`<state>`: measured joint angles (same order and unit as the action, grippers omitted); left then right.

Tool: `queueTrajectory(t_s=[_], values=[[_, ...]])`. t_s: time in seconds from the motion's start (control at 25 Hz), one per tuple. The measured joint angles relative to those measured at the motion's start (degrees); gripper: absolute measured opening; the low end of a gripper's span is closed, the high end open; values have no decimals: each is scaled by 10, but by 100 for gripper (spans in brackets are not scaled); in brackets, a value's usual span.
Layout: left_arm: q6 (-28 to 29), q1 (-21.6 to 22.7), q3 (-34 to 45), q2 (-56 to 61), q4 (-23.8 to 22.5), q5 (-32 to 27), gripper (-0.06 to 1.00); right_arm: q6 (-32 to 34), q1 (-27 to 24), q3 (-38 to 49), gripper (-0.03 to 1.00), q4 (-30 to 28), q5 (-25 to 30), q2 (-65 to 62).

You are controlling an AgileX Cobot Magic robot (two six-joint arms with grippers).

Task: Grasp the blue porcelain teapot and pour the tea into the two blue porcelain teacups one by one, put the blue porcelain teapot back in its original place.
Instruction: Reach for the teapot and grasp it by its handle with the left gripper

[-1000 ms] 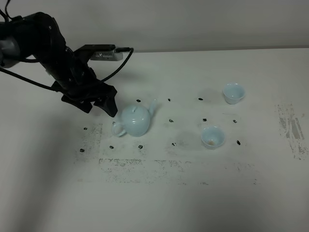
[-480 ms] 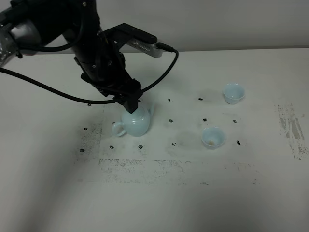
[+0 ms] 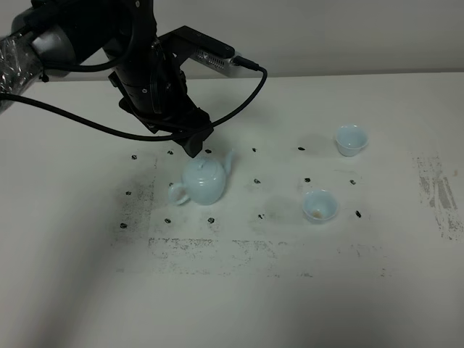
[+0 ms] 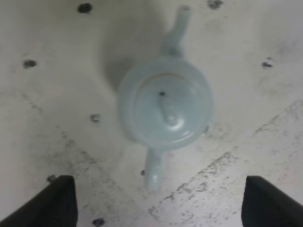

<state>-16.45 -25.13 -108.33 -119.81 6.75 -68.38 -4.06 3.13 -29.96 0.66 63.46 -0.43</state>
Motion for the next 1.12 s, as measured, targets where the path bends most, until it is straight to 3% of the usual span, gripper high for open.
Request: queueTrajectory(t_s=[0.16, 0.4, 0.52, 0.72, 0.92, 1.12], values=[[3, 3, 25, 23, -1, 0, 6, 0, 0, 0, 58, 0, 0, 0], [7, 8, 199, 149, -36, 0, 6, 0, 0, 0, 58, 0, 0, 0], [7, 8, 238, 201, -51, 0, 6, 0, 0, 0, 58, 1, 0, 0], [11, 8, 241, 225, -37, 18, 6, 0, 0, 0, 58, 1, 0, 0], [12, 8, 236, 175, -27, 26, 6, 0, 0, 0, 58, 1, 0, 0], [10, 8, 150, 79, -17, 1, 6, 0, 0, 0, 58, 1, 0, 0]])
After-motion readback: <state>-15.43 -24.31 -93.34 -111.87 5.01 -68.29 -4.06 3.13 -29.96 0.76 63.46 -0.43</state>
